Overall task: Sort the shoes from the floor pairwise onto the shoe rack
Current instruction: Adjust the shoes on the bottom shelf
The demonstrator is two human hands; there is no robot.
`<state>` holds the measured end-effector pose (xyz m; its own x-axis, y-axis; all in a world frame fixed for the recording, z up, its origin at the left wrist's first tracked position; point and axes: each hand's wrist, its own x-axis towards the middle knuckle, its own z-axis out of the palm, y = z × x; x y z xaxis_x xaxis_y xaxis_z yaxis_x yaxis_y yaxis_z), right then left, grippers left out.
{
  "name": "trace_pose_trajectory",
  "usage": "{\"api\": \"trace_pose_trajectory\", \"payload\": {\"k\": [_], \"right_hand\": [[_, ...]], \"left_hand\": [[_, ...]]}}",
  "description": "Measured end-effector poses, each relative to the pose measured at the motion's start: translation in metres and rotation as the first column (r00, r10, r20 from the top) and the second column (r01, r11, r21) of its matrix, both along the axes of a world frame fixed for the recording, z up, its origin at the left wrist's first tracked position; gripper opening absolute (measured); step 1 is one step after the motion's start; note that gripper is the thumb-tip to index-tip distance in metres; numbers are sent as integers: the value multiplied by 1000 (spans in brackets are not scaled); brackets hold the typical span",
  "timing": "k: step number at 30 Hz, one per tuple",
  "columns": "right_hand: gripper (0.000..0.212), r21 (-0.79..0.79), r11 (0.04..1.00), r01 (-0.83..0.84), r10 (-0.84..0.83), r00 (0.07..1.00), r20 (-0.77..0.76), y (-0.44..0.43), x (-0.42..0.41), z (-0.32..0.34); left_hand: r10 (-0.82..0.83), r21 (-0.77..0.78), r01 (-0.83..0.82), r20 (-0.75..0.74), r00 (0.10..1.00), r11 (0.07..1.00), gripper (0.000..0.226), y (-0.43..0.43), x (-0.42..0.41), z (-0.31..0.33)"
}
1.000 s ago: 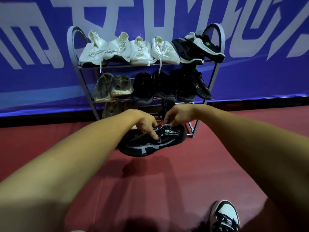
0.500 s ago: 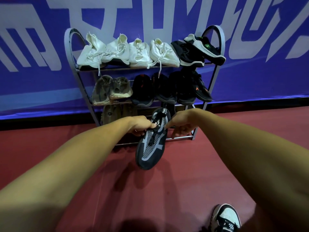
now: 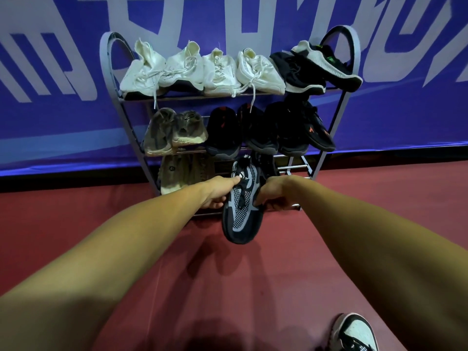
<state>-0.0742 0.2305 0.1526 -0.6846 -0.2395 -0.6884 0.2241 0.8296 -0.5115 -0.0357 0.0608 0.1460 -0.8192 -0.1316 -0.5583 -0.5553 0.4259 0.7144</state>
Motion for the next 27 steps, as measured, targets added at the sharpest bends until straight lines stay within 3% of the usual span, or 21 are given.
{"api": "trace_pose_trajectory", "payload": {"k": [3,7,9,14,18,21,27], "right_hand": [[18,-58,996,65,-71,991,-116,1,-6,-6],[13,-132,978,163,-186,966,-180,-2,-8,-25],[8,-168,969,182,-214,957,-197,-3,-12,-33],[15,-188,970,156,-176,979,-99,-2,-33,-49],[16,-178,973,146,-131,987,92,-5,-30,-41],[33,-224,959,175,-149,981,126,-3,-36,-43],[26,-101,983,150,-167,968,-189,-19,-52,-55]], "left_hand": [[-40,-17,41,66,997,999,41,2,-3,3],[-169,-21,170,58,984,985,8,5,-8,-8],[-173,-24,173,30,985,985,15,3,-10,-19],[-53,-51,51,-45,998,997,18,-5,-20,-33],[-1,-62,-5,-101,995,998,17,-9,-32,-40],[40,-50,-46,-124,991,998,24,-8,-41,-36],[16,-2,-16,15,1000,1000,82,-9,-58,-41]]}}
